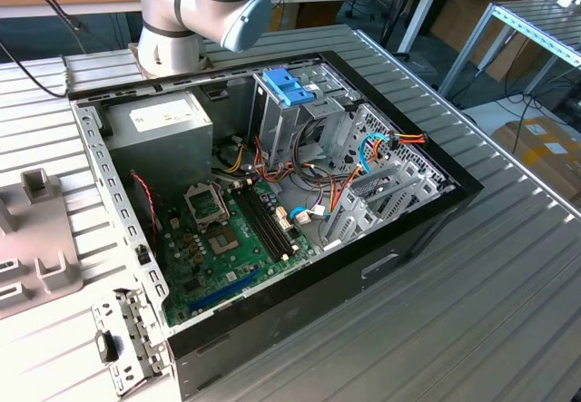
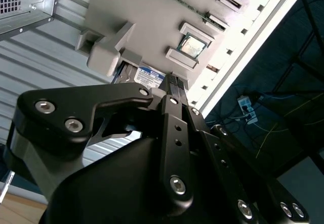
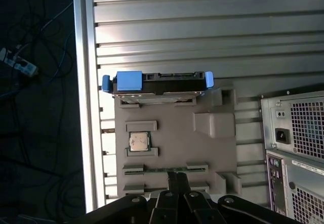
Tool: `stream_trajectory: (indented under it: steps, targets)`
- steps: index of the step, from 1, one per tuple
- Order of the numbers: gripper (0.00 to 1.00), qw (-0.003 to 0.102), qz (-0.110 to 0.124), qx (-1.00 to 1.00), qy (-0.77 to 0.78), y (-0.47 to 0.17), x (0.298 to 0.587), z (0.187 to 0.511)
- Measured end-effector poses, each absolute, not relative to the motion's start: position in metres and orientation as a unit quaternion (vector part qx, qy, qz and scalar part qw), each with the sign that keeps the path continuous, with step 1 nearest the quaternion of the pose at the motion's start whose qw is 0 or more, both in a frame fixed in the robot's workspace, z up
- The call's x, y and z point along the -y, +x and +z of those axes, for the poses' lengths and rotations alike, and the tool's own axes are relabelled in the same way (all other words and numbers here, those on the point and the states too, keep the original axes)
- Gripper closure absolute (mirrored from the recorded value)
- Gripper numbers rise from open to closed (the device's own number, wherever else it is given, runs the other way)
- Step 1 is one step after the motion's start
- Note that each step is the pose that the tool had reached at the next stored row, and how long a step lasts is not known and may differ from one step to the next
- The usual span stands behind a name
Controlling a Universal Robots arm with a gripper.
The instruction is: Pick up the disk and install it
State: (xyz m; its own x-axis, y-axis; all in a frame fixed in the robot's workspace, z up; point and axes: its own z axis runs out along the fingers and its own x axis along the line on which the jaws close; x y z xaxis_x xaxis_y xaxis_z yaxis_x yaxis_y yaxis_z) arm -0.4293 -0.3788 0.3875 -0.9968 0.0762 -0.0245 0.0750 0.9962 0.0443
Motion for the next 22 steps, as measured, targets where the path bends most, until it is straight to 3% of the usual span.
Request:
stream_trajectory:
  steps: [22]
  targets:
    - [0.89, 0.013, 0.022, -0.999, 0.021, -0.4297, 0.3787, 0.3875]
